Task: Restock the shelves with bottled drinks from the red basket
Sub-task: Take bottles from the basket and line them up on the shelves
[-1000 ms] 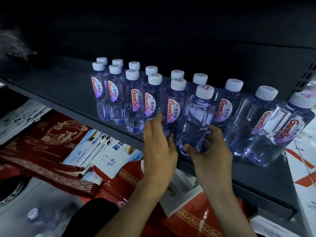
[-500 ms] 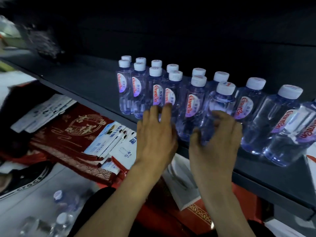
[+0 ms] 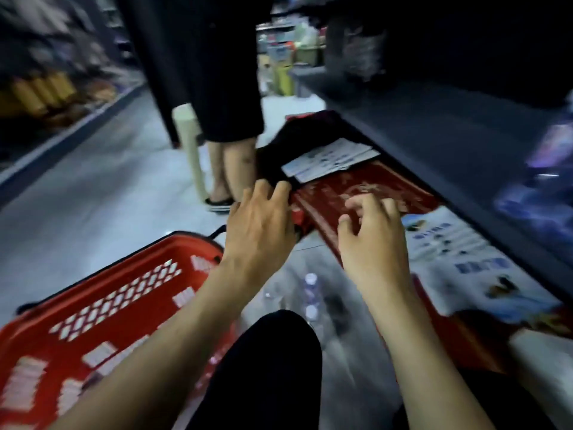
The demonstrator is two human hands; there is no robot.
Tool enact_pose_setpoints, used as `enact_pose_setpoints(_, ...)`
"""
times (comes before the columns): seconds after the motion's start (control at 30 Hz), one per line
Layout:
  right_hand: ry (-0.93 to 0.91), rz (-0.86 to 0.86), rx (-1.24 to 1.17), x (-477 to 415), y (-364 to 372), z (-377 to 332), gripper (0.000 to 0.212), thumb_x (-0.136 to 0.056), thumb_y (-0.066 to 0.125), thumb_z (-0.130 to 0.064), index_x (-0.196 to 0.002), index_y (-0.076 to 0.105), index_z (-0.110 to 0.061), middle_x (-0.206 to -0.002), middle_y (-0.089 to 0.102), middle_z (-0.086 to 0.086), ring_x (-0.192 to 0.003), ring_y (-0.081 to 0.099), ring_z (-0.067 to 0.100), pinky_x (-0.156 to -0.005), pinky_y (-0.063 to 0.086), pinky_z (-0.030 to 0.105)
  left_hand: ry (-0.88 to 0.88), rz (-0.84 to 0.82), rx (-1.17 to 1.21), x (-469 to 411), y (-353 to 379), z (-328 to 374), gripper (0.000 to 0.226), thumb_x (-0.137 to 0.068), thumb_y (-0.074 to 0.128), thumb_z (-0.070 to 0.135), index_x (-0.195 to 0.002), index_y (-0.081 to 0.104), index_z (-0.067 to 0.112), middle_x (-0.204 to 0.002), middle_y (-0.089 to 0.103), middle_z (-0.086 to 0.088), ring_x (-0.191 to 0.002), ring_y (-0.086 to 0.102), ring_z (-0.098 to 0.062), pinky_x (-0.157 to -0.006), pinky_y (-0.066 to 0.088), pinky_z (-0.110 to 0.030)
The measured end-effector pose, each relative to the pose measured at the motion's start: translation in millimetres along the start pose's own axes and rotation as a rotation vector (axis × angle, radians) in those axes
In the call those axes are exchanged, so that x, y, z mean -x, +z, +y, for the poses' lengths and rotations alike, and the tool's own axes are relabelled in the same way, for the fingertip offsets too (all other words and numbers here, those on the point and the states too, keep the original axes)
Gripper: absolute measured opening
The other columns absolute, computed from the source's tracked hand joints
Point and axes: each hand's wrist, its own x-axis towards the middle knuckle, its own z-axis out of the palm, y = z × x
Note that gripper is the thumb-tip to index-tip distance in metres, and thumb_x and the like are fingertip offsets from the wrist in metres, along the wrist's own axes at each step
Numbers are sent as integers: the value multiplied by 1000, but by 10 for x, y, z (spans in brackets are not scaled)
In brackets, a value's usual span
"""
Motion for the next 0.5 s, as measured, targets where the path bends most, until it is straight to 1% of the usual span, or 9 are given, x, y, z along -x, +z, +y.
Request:
enact_pose_setpoints(0.07,-59,-103,-21,10,405,-165,19,-91,57,-18,-109,61,-17,-113,52,7,-102,57,29,-88,47,42,-145,-28,23,136,7,-541,36,-84,46,18,-119,55,13,-108,55,-13,-99,52,-40,-75,44,-44)
enact_pose_setpoints(0.1,-77,-156,-36,25,613,-246,19,-90,59,-17,-109,62,-17,-112,53,8,-101,57,30,-88,46,42,-220,-32,55,219,4,-794,38,-84,49,16,-121,55,13,-109,55,-14,-102,52,-40,-78,46,-45)
enact_pose_setpoints(0.2,-136,-341,-69,120,1302,-490,20,-86,61,-9,-105,65,-13,-107,54,10,-97,59,31,-87,45,39,-393,-1,63,524,2,-1557,39,-83,43,15,-119,58,14,-104,57,-16,-98,54,-40,-77,49,-48)
enact_pose_setpoints(0.27,-178,-465,-86,233,1779,-634,18,-84,61,-8,-101,66,-14,-105,56,10,-95,60,31,-87,48,40,-563,-27,57,775,37,-2091,34,-85,48,13,-118,59,13,-104,59,-15,-96,56,-37,-76,48,-44)
enact_pose_setpoints(0.33,-213,-593,-78,359,2252,-728,16,-84,63,-11,-98,66,-19,-104,58,6,-94,62,27,-88,49,37,-747,-56,82,1042,85,-2586,35,-83,52,10,-117,60,10,-105,64,-17,-98,59,-35,-76,45,-37)
enact_pose_setpoints(0.37,-229,-650,-77,424,2490,-762,16,-83,64,-12,-97,66,-21,-104,60,5,-94,63,26,-89,49,38,-847,-79,111,1179,107,-2812,35,-81,53,8,-115,62,8,-105,66,-18,-99,60,-35,-76,43,-36)
enact_pose_setpoints(0.43,-239,-765,-79,549,2945,-815,15,-82,66,-12,-94,68,-20,-101,66,5,-96,64,25,-89,50,37,-1073,-181,193,1474,205,-3229,27,-80,55,9,-104,67,7,-98,69,-18,-93,64,-35,-71,42,-34)
enact_pose_setpoints(0.47,-223,-838,-79,612,3151,-837,14,-83,66,-11,-94,68,-18,-99,68,5,-96,65,25,-87,50,34,-1171,-241,244,1630,279,-3406,20,-78,56,13,-92,69,6,-87,69,-18,-84,64,-35,-66,41,-35)
enact_pose_setpoints(0.5,-203,-926,-54,683,3345,-858,13,-84,65,-12,-95,68,-17,-98,69,4,-95,65,24,-84,49,32,-1249,-275,305,1783,360,-3554,17,-73,57,18,-76,66,4,-72,65,-17,-69,61,-32,-61,41,-36)
